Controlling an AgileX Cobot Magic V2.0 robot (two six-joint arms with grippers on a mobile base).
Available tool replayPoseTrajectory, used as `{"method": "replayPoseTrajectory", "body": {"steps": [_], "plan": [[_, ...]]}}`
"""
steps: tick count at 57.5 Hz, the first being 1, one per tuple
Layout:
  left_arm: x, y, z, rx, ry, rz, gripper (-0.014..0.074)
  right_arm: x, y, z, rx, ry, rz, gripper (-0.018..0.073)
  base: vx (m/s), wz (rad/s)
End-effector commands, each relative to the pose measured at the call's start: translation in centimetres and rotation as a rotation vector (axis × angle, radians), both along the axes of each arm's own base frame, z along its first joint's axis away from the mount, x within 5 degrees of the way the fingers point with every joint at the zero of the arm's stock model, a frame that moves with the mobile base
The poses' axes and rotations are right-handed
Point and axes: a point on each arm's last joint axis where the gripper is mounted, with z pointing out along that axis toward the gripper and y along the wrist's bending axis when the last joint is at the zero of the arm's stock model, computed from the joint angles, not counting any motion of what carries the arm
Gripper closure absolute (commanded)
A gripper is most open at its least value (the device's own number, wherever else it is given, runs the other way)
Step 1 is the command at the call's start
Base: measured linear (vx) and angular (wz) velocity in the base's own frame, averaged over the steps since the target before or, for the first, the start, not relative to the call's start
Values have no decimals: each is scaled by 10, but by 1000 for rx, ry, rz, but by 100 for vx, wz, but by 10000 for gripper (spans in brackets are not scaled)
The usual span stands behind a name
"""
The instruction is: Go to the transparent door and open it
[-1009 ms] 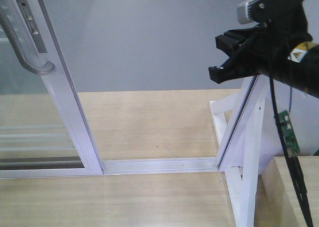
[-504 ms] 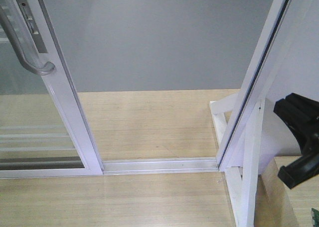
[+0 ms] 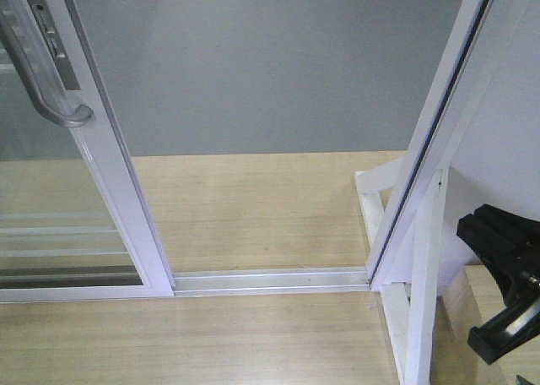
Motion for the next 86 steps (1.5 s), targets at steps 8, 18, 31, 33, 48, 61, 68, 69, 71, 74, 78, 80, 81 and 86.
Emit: {"method": "replayPoseTrajectory", "body": {"steps": [8, 18, 31, 33, 48, 61, 68, 69, 71, 74, 78, 80, 81, 86], "plan": [[2, 1, 14, -45, -66, 24, 596, 3, -1, 15, 39, -83, -26, 561, 0, 0], [2, 1, 14, -45, -66, 24, 596, 3, -1, 15, 39, -83, -26, 559, 0, 0], [2, 1, 14, -43, -73, 27, 596, 3, -1, 15, 39, -83, -26, 559, 0, 0], [2, 2, 13, -42, -77, 34, 596, 3, -1, 15, 39, -83, -26, 559, 0, 0], [4, 15, 12, 83, -87, 147, 596, 3, -1, 15, 39, -83, -26, 559, 0, 0], [6, 22, 21, 222, -208, 199, 596, 3, -1, 15, 39, -84, -26, 559, 0, 0], [2, 23, 21, 270, -255, 206, 596, 3, -1, 15, 39, -84, -26, 559, 0, 0], [0, 23, 19, 272, -262, 206, 596, 3, -1, 15, 39, -84, -26, 559, 0, 0], [-2, 23, 15, 270, -267, 207, 596, 3, -1, 15, 39, -84, -26, 559, 0, 0], [-4, 23, 4, 262, -269, 207, 596, 3, -1, 15, 39, -84, -26, 559, 0, 0], [-7, 22, -11, 238, -271, 207, 596, 3, -1, 15, 39, -84, -26, 559, 0, 0], [-8, 22, -20, 226, -277, 208, 596, 3, -1, 15, 39, -84, -26, 559, 0, 0], [-9, 22, -24, 216, -283, 209, 596, 3, -1, 15, 39, -84, -26, 559, 0, 0], [-11, 22, -43, 177, -315, 215, 596, 3, -1, 15, 39, -84, -26, 559, 0, 0]]}}
